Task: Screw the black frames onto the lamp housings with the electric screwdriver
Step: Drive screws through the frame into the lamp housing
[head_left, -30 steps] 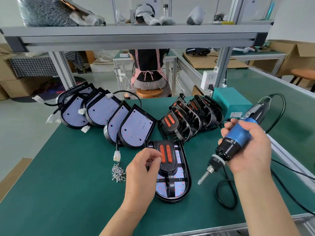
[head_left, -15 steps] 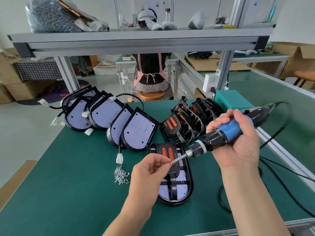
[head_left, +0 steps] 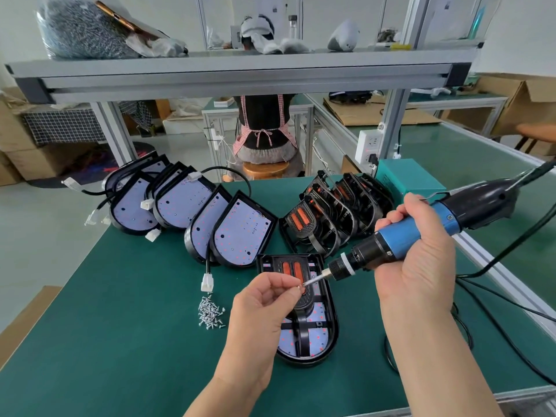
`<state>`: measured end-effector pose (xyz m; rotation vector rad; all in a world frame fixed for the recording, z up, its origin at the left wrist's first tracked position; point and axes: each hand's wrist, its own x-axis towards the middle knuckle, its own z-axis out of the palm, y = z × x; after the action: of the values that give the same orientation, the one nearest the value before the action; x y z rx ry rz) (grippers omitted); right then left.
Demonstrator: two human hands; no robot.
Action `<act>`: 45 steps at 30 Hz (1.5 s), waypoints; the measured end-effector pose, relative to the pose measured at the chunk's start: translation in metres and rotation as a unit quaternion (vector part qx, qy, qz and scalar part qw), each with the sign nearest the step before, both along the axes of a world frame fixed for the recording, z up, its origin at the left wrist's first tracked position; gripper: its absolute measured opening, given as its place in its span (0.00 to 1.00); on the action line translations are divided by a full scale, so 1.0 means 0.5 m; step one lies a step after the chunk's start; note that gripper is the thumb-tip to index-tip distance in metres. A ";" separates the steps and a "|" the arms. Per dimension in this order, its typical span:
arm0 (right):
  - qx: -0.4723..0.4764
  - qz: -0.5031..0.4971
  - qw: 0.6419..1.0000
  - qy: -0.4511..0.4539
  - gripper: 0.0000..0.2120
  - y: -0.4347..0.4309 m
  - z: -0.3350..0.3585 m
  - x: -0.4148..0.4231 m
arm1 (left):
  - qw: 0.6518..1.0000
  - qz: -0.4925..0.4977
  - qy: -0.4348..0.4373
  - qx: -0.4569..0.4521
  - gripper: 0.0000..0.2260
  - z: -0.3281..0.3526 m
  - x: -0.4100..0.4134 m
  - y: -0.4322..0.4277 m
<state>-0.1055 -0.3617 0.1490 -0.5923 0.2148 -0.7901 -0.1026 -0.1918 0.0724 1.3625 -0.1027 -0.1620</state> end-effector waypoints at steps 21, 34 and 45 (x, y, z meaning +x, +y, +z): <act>-0.038 0.124 0.989 -0.065 0.14 -0.006 -0.019 -0.009 | 0.999 0.005 -0.037 -0.009 0.13 0.000 0.018 0.003; -0.135 -0.104 0.985 -0.021 0.11 -0.016 0.015 0.066 | 0.958 0.050 -0.129 0.250 0.19 -0.006 0.056 0.016; -0.263 -0.099 0.959 0.033 0.11 -0.011 -0.035 0.164 | 0.904 0.000 -0.090 0.418 0.36 -0.053 0.099 -0.017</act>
<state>-0.0235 -0.3675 0.1314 -1.1128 0.1236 -1.0324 -0.0529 -0.2003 0.0460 2.2395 -0.2012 -0.0762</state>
